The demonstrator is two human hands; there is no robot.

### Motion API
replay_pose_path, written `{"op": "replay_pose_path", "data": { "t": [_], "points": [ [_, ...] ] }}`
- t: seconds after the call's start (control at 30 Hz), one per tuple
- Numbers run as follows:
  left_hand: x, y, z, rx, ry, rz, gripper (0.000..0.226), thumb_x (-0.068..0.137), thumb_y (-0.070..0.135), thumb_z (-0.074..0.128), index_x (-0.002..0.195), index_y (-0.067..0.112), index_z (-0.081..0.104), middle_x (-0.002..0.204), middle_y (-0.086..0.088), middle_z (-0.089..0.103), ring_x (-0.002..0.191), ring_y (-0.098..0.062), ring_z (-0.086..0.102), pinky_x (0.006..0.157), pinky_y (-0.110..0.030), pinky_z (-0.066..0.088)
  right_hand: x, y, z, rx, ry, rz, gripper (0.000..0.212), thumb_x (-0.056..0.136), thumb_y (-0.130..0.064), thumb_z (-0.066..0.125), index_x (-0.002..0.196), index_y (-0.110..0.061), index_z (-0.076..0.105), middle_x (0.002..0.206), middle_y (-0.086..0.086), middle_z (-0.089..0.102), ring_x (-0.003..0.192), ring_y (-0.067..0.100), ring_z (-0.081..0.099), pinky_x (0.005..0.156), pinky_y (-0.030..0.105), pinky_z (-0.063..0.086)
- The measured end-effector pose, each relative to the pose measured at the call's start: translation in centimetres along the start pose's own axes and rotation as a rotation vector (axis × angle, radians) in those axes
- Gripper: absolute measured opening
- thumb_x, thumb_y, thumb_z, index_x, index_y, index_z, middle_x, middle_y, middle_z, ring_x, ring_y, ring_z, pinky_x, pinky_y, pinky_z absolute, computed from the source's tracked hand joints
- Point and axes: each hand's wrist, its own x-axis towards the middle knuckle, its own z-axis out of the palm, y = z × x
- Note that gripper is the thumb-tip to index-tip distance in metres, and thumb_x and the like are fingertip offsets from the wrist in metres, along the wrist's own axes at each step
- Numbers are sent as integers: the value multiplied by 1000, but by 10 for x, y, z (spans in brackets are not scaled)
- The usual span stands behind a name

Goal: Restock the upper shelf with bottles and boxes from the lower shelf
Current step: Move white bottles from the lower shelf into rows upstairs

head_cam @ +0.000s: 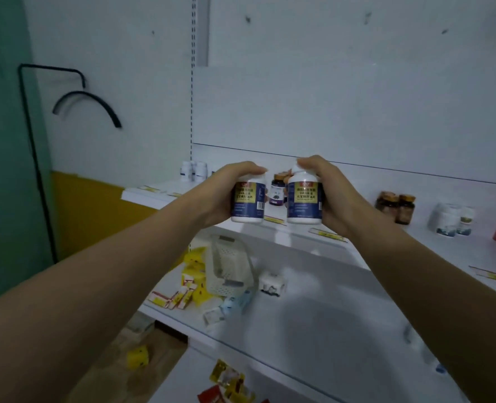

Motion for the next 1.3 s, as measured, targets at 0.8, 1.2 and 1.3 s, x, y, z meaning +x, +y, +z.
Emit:
{"op": "replay_pose_path", "data": {
  "t": [0.8, 1.2, 1.3],
  "points": [
    [214, -11, -216, 88, 41, -13, 7, 87, 23, 58, 90, 17, 58, 82, -7, 67, 65, -14, 67, 59, -22, 55, 296, 65, 78, -59, -99, 52, 14, 90, -24, 58, 88, -10, 57, 69, 6, 66, 52, 14, 65, 54, 24, 55],
    [331, -31, -311, 130, -28, -1, 19, 86, 25, 62, 98, 12, 58, 96, -11, 67, 85, -24, 65, 75, -33, 53, 411, 114, 103, -281, 104, 26, 47, 87, -31, 65, 122, -3, 50, 75, 4, 71, 65, 16, 70, 57, 27, 54],
    [359, -43, -331, 172, -2, -4, 46, 83, 29, 67, 117, 4, 48, 112, -13, 64, 102, -28, 64, 88, -44, 54, 433, 126, 110, -412, 187, -11, 34, 89, -32, 63, 114, -9, 58, 94, 1, 69, 82, 13, 66, 67, 22, 51]
  ]
}}
